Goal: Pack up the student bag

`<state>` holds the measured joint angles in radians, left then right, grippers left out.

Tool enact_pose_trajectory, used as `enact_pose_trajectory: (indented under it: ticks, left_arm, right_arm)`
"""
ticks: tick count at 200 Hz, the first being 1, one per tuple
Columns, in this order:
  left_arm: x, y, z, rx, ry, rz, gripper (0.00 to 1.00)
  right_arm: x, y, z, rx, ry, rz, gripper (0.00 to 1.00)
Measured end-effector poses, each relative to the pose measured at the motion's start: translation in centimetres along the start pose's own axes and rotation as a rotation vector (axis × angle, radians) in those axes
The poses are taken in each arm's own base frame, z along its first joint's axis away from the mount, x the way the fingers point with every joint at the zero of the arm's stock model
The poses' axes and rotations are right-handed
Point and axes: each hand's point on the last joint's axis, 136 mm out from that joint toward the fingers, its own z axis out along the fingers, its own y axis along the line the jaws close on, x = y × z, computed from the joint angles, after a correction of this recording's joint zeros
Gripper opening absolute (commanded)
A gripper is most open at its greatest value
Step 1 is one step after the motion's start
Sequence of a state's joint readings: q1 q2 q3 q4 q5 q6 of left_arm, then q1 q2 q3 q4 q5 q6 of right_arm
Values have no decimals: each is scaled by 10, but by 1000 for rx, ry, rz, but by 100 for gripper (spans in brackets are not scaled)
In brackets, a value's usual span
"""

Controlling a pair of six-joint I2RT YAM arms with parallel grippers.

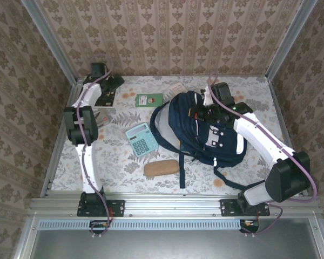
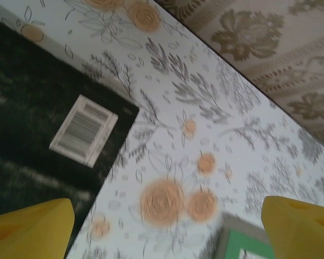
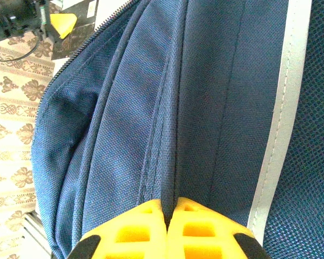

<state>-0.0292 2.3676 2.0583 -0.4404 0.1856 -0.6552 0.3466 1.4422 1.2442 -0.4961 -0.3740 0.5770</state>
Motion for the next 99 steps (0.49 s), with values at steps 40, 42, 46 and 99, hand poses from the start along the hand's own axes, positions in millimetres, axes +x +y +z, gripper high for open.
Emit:
enact_pose_trajectory:
  ticks: [40,42,46,99]
  left_arm:
    - [12,21,28,-62,61,-54,90]
    - [13,22,29,-64,64,-59,90]
    - [13,22,29,-65,65,-62,90]
    - [31,28,17,-65,82,-130,90]
  right_arm:
    - [0,-1,0,2,0,3,0]
    - [0,-1,0,2,0,3,0]
    - [0,-1,0,2,0,4,0]
    - [1,-1,1,3,3,4,0]
